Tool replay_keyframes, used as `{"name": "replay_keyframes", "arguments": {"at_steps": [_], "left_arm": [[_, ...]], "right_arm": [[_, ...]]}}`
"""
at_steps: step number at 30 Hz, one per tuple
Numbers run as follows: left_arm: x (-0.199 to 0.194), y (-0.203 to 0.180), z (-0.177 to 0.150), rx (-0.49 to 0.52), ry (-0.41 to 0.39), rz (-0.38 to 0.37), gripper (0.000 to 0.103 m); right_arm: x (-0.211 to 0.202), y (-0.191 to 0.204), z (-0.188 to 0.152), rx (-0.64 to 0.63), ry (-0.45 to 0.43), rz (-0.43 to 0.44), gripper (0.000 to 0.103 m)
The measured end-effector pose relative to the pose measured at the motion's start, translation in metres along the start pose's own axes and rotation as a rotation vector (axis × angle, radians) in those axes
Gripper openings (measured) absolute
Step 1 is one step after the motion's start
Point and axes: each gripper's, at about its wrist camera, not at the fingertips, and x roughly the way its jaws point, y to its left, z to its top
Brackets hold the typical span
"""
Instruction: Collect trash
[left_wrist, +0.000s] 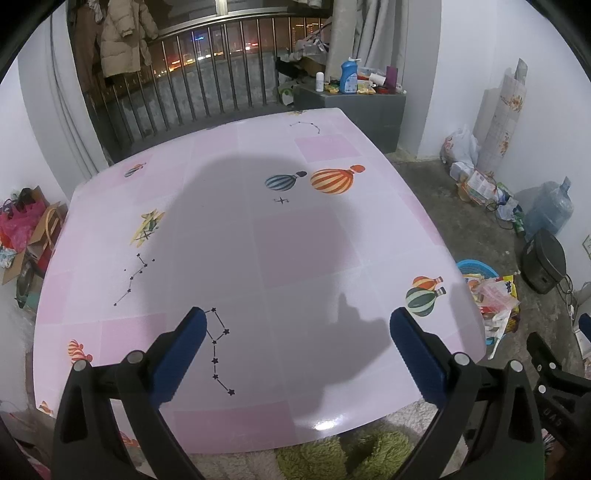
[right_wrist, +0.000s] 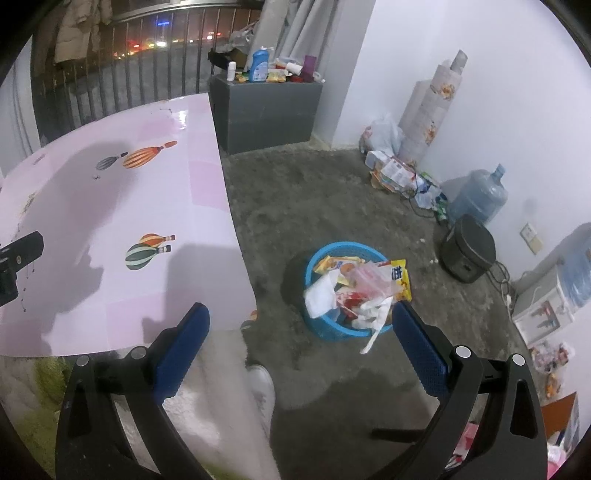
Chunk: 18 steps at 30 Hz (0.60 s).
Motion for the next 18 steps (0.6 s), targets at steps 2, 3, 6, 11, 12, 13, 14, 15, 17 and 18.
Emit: {"name": "replay_keyframes", "arguments": {"at_steps": [2, 3, 6, 11, 12, 13, 14, 15, 17, 18], "left_arm": [[0.000, -0.001, 0.000, 0.002, 0.001, -0.001, 0.097], [0.000, -0.001, 0.000, 0.003, 0.003, -0.003, 0.097], [0.001, -0.003, -0.001, 0.010, 0.006, -0.007, 0.097], [-0.003, -0.007, -0.001, 0.031, -0.004, -0.021, 0.097], [-0.004, -0.008, -0.001, 0.035, -0.007, -0.023, 0.097], [-0.004, -0.009, -0.001, 0.038, -0.009, -0.025, 0.097], [-0.004, -0.010, -0.001, 0.042, -0.010, -0.026, 0.097], [-0.004, -0.011, -0.001, 0.045, -0.010, -0.027, 0.097], [-0.004, -0.012, 0.000, 0.050, -0.011, -0.028, 0.097], [-0.005, -0.012, 0.000, 0.053, -0.011, -0.028, 0.097]], "right_arm": [[0.000, 0.000, 0.000, 0.000, 0.002, -0.003, 0.095], [0.000, 0.000, 0.000, -0.001, 0.003, -0.004, 0.095], [-0.002, -0.003, 0.000, 0.003, -0.001, -0.008, 0.095], [-0.002, -0.006, 0.000, 0.001, -0.001, -0.016, 0.095], [-0.002, -0.006, -0.001, 0.001, 0.000, -0.018, 0.095], [-0.002, -0.007, -0.001, 0.002, 0.001, -0.019, 0.095], [-0.002, -0.008, -0.001, 0.003, 0.001, -0.020, 0.095], [-0.002, -0.009, -0.001, 0.004, 0.001, -0.021, 0.095], [-0.003, -0.011, -0.001, 0.009, 0.001, -0.024, 0.095], [-0.004, -0.012, -0.002, 0.012, 0.001, -0.025, 0.095]]}}
